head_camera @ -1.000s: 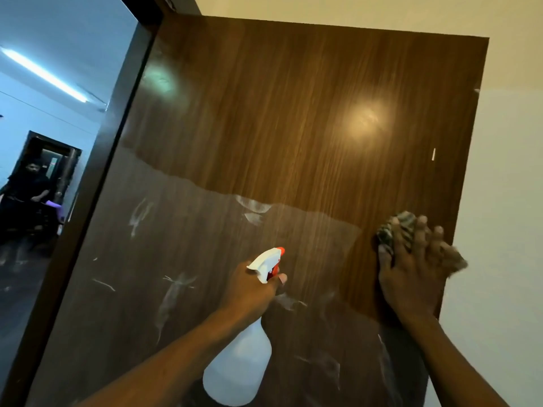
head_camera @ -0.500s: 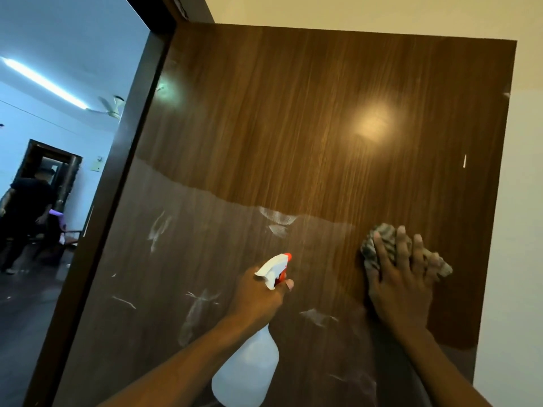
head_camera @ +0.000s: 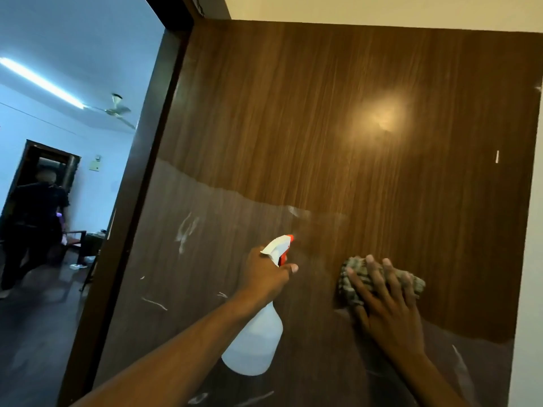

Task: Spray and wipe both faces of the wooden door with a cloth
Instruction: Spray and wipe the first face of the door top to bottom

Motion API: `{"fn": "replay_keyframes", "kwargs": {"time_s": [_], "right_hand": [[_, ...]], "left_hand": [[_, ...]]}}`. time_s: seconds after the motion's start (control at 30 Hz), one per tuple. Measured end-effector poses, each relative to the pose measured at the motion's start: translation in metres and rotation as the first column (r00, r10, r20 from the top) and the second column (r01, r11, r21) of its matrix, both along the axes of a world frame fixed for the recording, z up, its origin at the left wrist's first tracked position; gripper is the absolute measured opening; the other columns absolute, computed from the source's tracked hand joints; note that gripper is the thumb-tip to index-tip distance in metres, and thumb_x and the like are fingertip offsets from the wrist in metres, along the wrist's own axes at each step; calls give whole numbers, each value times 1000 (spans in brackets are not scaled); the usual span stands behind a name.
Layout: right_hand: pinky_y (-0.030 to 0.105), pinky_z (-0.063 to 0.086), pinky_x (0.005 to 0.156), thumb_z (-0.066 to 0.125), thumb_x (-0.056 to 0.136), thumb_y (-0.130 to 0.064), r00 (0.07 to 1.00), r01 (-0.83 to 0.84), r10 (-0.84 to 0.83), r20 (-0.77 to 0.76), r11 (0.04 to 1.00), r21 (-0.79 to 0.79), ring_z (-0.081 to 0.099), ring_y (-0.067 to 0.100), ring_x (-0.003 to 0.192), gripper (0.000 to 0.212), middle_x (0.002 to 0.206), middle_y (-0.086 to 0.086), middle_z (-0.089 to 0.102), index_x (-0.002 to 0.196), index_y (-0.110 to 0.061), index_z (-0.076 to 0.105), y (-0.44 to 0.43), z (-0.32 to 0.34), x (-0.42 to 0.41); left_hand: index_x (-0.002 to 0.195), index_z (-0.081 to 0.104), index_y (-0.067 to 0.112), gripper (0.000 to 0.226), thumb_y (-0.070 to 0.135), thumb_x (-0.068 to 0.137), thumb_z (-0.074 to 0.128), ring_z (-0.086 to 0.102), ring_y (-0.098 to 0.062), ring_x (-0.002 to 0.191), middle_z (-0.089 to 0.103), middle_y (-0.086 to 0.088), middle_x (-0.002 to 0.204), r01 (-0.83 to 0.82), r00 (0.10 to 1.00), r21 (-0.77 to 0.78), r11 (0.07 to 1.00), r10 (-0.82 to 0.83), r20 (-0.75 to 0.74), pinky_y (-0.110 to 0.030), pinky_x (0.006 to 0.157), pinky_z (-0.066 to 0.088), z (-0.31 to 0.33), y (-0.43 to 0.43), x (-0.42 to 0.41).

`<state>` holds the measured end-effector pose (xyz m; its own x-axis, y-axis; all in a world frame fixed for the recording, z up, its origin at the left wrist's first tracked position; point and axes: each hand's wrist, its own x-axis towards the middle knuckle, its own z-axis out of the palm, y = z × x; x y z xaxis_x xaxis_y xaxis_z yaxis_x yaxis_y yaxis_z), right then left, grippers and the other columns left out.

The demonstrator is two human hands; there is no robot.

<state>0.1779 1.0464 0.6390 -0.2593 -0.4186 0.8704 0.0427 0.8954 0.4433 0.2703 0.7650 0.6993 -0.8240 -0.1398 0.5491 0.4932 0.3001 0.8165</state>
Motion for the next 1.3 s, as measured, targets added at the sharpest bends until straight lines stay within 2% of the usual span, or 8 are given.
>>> {"fn": "replay_keyframes", "kwargs": {"time_s": [0.1,0.17,0.3,0.47,0.63,0.8,1.07,1.3], "right_hand": [[62,9,121,46,93,-48,999,-46,39,-34,964,-261,13,38,153,68,166,13,18,157,-29,30,-46,35,-6],[61,4,121,40,97,-49,996,-85,71,-57,947,-311,6,36,154,65,168,12,13,157,-29,29,-87,68,-14],[58,1,123,38,99,-52,995,-97,91,-52,986,-136,7,35,155,64,168,10,12,158,-30,26,-150,94,-36],[60,14,121,42,98,-51,998,-64,66,-4,983,175,13,36,154,64,167,9,17,158,-32,29,-131,20,-39],[61,14,120,38,99,-49,997,-47,40,-65,992,-119,15,37,153,61,167,11,18,156,-29,35,-122,23,-23],[61,5,122,34,104,-51,994,-73,44,-97,945,-320,2,33,155,60,169,7,7,160,-33,21,-176,72,-35],[59,7,122,37,103,-53,990,-134,136,-41,990,45,8,35,155,61,168,7,13,159,-33,23,-230,75,-54],[55,7,124,36,102,-52,994,-107,91,68,952,286,6,33,155,61,168,6,12,159,-37,20,-195,32,-42]], "left_hand": [[138,39,25,56,33,87,61,49,-15,123,45,7,141,-10,1000,-24,1000,10,6,-12,83,35,2,-23,-6],[139,38,25,57,37,87,59,49,-14,123,44,6,142,-25,1000,-51,998,26,16,-12,83,34,2,-39,-9],[139,38,26,53,33,90,56,48,-16,125,43,6,143,-53,998,-53,997,52,-22,-13,86,33,-1,-69,-11],[137,42,23,52,32,88,59,51,-17,120,48,4,139,-57,998,-22,998,57,8,-14,85,37,-14,-103,-13],[136,43,26,54,38,87,59,50,-5,105,50,5,138,-42,998,-62,997,45,43,1,69,35,-25,-136,-21],[138,41,25,50,32,90,56,48,-15,125,45,6,142,-14,1000,-56,998,15,28,-13,86,34,-25,-142,-20],[142,34,25,53,29,92,51,43,-23,130,38,1,147,-53,998,-209,977,47,-32,-32,108,36,-26,-139,-26],[139,41,28,55,38,87,57,57,-27,113,54,-4,135,-10,1000,-187,982,12,7,-43,98,48,-38,-142,-37]]}}
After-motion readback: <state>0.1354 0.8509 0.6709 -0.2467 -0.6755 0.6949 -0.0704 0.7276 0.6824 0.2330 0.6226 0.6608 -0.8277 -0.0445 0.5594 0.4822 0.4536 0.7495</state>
